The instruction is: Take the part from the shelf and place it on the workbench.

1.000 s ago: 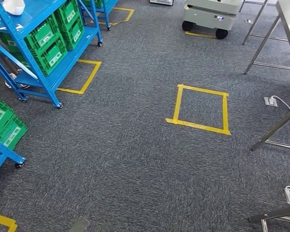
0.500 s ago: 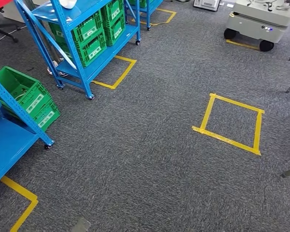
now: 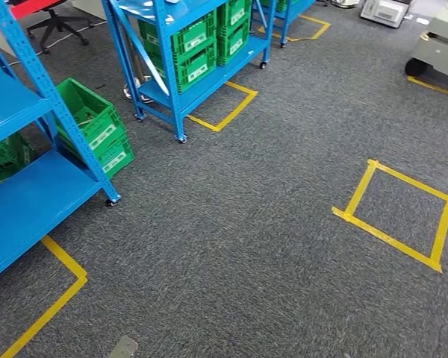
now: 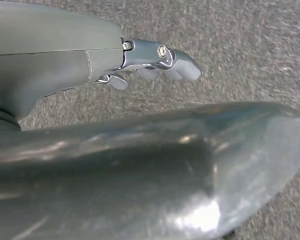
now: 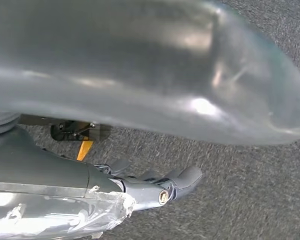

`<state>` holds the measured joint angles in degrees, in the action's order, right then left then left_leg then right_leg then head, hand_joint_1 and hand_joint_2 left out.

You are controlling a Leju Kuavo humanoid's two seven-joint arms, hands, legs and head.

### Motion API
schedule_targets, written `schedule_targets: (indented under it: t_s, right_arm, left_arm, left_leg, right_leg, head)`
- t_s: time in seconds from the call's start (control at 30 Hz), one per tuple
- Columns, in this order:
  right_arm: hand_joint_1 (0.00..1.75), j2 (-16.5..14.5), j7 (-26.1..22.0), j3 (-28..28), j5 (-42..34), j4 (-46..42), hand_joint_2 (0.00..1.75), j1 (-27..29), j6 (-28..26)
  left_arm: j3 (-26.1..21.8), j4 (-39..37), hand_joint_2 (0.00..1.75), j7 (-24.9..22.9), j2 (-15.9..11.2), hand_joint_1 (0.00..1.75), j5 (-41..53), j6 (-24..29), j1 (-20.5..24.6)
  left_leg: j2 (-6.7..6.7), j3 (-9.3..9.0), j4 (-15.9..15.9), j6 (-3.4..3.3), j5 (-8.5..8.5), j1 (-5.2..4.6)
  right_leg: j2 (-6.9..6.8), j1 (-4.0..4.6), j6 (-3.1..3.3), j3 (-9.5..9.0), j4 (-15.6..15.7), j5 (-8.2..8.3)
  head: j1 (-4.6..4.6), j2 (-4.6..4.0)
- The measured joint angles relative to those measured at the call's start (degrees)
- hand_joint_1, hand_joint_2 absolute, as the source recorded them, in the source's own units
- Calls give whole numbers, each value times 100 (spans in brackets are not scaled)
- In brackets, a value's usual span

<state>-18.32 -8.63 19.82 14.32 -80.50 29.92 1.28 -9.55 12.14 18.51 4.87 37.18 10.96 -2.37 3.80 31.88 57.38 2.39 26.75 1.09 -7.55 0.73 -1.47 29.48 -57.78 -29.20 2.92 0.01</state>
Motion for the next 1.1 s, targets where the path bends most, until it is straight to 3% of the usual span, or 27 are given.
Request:
schedule_targets:
  t_s: [0.03, 0.1, 0.17, 0.2, 0.23, 0.27, 0.33, 0.4, 0.47, 0.53, 0.6, 0.67, 0.73, 0.77, 0.8, 0.87, 0.93, 0.97, 1.03, 1.1]
  right_arm:
    - [0, 0, -2, 2, -2, 7, 0, -17, 4]
    - [0, 0, -8, 4, -6, 19, 0, -40, 10]
    - [0, 0, -14, 4, -10, 36, 0, -35, 13]
    - [0, 0, -15, 4, -11, 48, 0, -30, 13]
    - [0, 0, -15, 4, -11, 60, 0, -30, 14]
    - [0, 0, -15, 5, -11, 68, 0, -32, 14]
    - [0, 0, -16, 5, -11, 76, 0, -37, 14]
    - [0, 0, -19, 8, -11, 77, 0, -38, 14]
    - [0, 0, -26, 10, -10, 83, 0, -51, 23]
    - [0, -1, -39, 16, -4, 91, 0, -85, 36]
    - [0, -2, -58, 33, 14, 102, 0, -107, 49]
    - [0, -2, -78, 60, 42, 131, 0, -108, 67]
    - [0, -2, -93, 93, 63, 175, 0, -118, 79]
    - [0, -2, -98, 109, 71, 197, 0, -132, 85]
    - [0, -2, -102, 120, 78, 215, 0, -148, 91]
    - [0, -2, -113, 139, 96, 250, 0, -180, 110]
    - [0, -1, -132, 158, 124, 279, 0, -194, 132]
    - [0, 0, -141, 168, 139, 291, 0, -201, 142]
    - [0, 0, -155, 187, 166, 314, 0, -234, 162]
    - [0, 0, -166, 208, 188, 331, 0, -269, 172]
  left_arm:
    - [0, 1, 0, 2, -2, 0, 0, 2, -10]
    - [-1, 3, 0, 2, -5, 0, 0, 2, -22]
    - [-2, 9, 0, 2, -4, 0, 1, 2, -15]
    - [-2, 12, 0, 2, -4, 0, 2, 2, -10]
    - [-2, 14, 0, 2, -7, 0, 2, 2, -9]
    - [-2, 14, 0, 2, -10, 0, 2, 2, -14]
    - [-3, 15, 0, 2, -13, 0, 2, 2, -24]
    - [-5, 17, 0, 2, -7, 0, 2, 2, -26]
    - [-5, 20, 0, 2, -2, 0, 3, 2, -33]
    - [-5, 21, 0, 2, -3, 0, 6, 3, -56]
    - [-4, 21, 0, 2, -4, 0, 10, 4, -68]
    - [-4, 25, 0, 2, -2, 0, 18, 4, -51]
    - [-4, 28, 0, 2, 5, 0, 36, 4, -37]
    - [-4, 29, 0, 1, 8, 0, 44, 4, -43]
    - [-4, 30, 0, 0, 6, 0, 51, 4, -52]
    - [-4, 36, 0, -7, -2, 0, 56, 3, -65]
    - [-4, 58, 0, -15, -2, 0, 63, 2, -50]
    - [-4, 69, 0, -19, 0, 0, 65, 1, -46]
    - [-4, 80, 0, -31, 4, 0, 72, -5, -64]
    - [-7, 92, 0, -46, 2, 0, 79, -12, -91]
  left_leg:
    - [-66, 5, -3, -43, -1, -2]
    - [-207, 12, -9, -124, -25, 3]
    - [-352, 32, -12, -179, -48, 0]
    - [-435, 41, -12, -194, -53, -8]
    - [-521, 46, -12, -202, -57, -18]
    - [-610, 46, -12, -206, -60, -28]
    - [-795, 38, -12, -206, -67, -43]
    - [-958, 45, -5, -186, -81, -48]
    - [-1082, 80, -6, -129, -106, -33]
    - [-1165, 124, -25, -50, -141, -9]
    - [-940, 212, 112, 13, -20, -22]
    - [-583, 462, 661, 62, 343, -45]
    - [-465, 751, 1328, 103, 644, -44]
    - [-447, 797, 1470, 118, 656, -41]
    - [-425, 727, 1386, 129, 556, -38]
    - [-239, 314, 703, 138, 198, -37]
    - [-11, -40, 60, 82, -11, -54]
    - [39, -101, -69, 36, -28, -65]
    - [-80, -83, -97, -72, -37, -71]
    - [-197, -70, -109, -152, -69, -53]
  right_leg:
    - [13, -15, -26, -28, -5, -25]
    - [292, -56, -81, 36, -257, -223]
    - [642, -74, -107, 358, -958, -598]
    - [705, -75, -103, 552, -1351, -752]
    - [728, -74, -90, 697, -1615, -811]
    - [741, -73, -67, 754, -1675, -757]
    - [823, -70, 3, 566, -1162, -372]
    - [1102, -73, 69, 255, -410, -29]
    - [1262, -63, 79, 118, -96, 55]
    - [1158, -54, 83, 91, -53, 91]
    - [1012, -70, 123, 67, 23, 152]
    - [826, -77, 154, 62, 67, 180]
    - [632, -73, 165, 73, 66, 179]
    - [542, -73, 166, 75, 66, 176]
    - [460, -74, 164, 73, 65, 174]
    - [311, -69, 140, 53, 60, 158]
    - [188, -32, 86, 65, 23, 115]
    - [129, -12, 59, 64, 11, 97]
    - [22, -5, 18, 17, 13, 82]
    - [188, -31, -43, 38, -120, -41]
  head:
    - [-27, -1]
    - [-39, -1]
    - [-56, -1]
    - [-61, -1]
    - [-64, -1]
    - [-66, -1]
    - [-66, -1]
    - [-65, -1]
    - [-64, -1]
    - [-64, -1]
    - [-36, -1]
    - [3, -1]
    - [16, -1]
    - [16, -1]
    - [17, -1]
    - [19, -1]
    - [15, -1]
    - [-1, -1]
    - [-37, -1]
    - [-52, -1]
